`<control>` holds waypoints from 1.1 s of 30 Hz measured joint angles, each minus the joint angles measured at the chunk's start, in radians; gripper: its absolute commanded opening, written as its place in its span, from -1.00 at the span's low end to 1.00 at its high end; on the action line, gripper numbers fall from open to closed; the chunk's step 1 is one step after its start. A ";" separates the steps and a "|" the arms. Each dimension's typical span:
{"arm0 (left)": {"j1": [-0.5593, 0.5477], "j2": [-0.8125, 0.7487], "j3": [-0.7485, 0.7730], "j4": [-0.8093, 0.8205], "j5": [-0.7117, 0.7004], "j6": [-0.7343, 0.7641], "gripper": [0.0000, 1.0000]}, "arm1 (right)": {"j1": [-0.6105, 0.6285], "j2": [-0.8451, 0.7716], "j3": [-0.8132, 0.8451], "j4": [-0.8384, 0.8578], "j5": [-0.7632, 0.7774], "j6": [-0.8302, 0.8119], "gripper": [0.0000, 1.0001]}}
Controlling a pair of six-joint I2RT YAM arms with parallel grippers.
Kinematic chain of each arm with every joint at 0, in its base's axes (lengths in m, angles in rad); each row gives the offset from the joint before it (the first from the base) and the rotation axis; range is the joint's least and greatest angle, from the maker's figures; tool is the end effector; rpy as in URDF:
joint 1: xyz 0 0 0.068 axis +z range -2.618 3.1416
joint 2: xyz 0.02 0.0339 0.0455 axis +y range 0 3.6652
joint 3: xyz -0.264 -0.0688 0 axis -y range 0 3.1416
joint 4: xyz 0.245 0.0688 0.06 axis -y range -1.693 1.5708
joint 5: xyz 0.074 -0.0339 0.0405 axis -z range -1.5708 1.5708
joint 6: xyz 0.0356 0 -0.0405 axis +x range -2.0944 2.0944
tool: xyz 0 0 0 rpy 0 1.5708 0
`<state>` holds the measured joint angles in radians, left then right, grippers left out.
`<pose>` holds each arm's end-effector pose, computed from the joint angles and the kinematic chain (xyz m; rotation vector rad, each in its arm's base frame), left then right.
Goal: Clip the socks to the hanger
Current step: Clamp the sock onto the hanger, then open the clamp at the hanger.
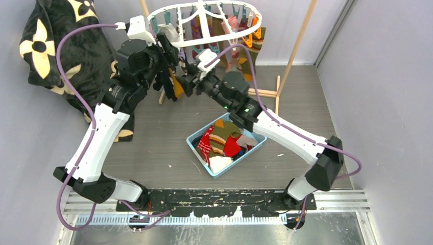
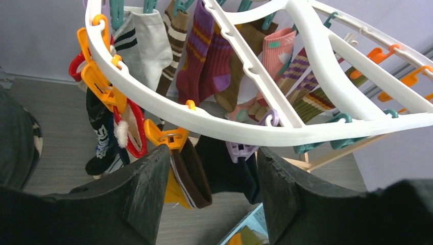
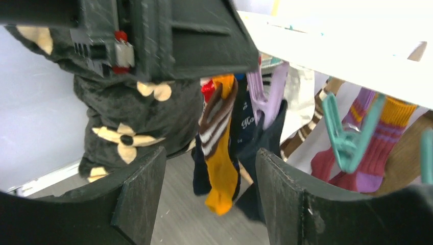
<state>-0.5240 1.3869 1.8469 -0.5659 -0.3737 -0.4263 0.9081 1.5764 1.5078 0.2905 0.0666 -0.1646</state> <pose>0.2413 -0.1244 0.5243 -0.2010 1.6733 -0.4042 0.2337 0.2956 0.4447 -0.6519 1.2084 0.5807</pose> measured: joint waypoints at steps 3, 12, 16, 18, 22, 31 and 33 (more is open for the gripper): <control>0.004 0.000 -0.005 0.000 -0.002 0.002 0.24 | -0.068 -0.089 -0.087 -0.031 -0.083 0.077 0.38; 0.021 0.000 -0.006 -0.001 -0.001 0.015 0.20 | -0.360 -0.261 -0.191 -0.073 -0.410 0.314 0.51; 0.022 -0.002 -0.006 -0.002 -0.001 0.016 0.20 | -0.385 -0.208 -0.160 -0.068 -0.509 0.385 0.58; 0.022 -0.006 -0.006 -0.006 0.000 0.015 0.21 | -0.390 -0.160 -0.130 -0.052 -0.534 0.421 0.59; 0.022 -0.035 -0.013 -0.016 0.008 0.016 0.22 | -0.393 -0.057 -0.084 0.019 -0.559 0.508 0.60; 0.022 -0.127 -0.043 -0.023 0.030 0.017 0.23 | -0.395 0.073 -0.081 0.242 -0.545 0.700 0.60; 0.022 -0.138 -0.048 -0.026 0.034 0.017 0.23 | -0.395 0.085 -0.081 0.286 -0.537 0.729 0.60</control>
<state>-0.5018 1.2488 1.7985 -0.5915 -0.3393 -0.4095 0.5129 1.6611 1.4269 0.5766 -0.4702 0.5640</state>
